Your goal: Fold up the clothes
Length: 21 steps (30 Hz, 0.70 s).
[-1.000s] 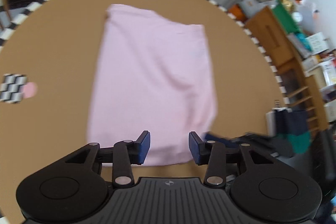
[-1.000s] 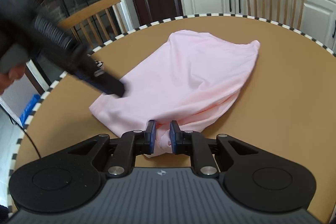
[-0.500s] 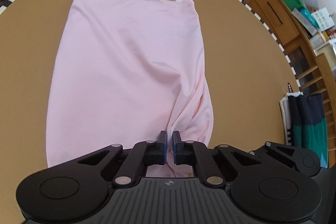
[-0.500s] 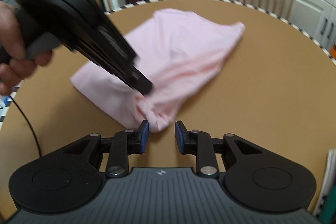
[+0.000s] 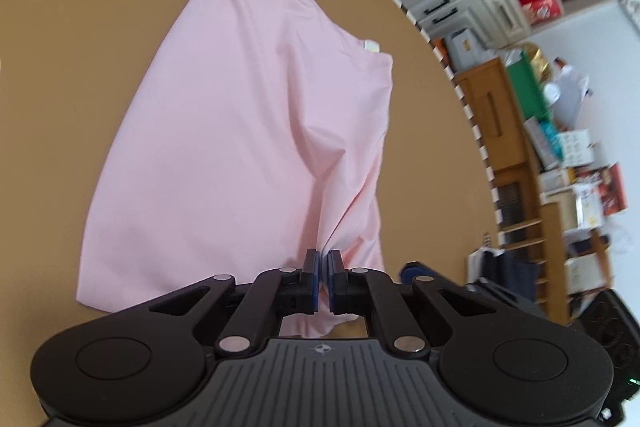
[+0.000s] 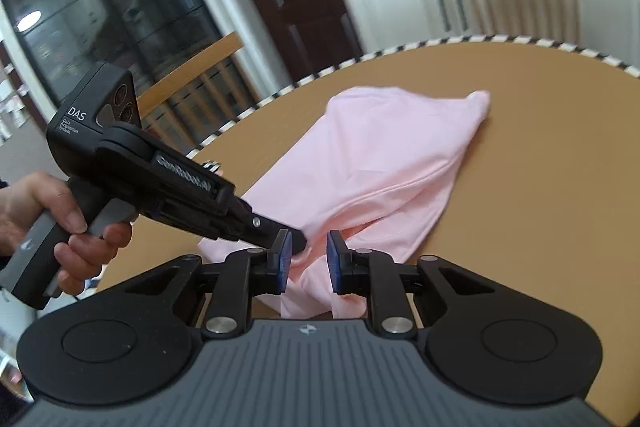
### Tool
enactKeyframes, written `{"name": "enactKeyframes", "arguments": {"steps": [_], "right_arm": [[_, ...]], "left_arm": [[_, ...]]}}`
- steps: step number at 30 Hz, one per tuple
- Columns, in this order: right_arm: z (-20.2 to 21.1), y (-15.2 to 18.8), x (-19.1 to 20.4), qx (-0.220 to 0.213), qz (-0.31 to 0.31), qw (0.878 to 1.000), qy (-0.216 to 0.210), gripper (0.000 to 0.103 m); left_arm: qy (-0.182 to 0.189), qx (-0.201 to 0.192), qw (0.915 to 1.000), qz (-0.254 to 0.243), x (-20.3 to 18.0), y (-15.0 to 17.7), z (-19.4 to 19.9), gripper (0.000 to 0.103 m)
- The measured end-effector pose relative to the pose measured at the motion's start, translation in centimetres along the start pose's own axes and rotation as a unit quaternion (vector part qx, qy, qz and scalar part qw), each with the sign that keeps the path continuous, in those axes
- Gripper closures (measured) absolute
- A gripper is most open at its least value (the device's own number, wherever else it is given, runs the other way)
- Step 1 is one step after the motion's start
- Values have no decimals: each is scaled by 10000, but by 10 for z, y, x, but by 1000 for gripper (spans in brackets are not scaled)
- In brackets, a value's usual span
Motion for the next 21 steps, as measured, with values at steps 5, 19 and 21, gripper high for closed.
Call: {"name": "enactKeyframes", "arguments": {"steps": [5,19,21], "right_arm": [[-19,-8,-36,354,-917,9878,-1204,82],[-41,3,-68,4,-1883,9491,-2523,97],[-38,2,-67,42,-1866,9544,-2332,97]], "left_arm": [[890,-37,9948,502,13,-5,-1,98],[2329,111,9609,1492,33,-24,-41,95],[2006,8,9728,1156,26,-23,-30,84]]}}
Point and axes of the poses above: each gripper's, at about its wrist camera, not at the fingertips, and z roughly against the way its jaws point, x to its left, y to its underside, the point moved 3 cm from there along -z, roughly the way its jaws point, and after that the axes turned 14 degrees about x, right-handed, at the moved point
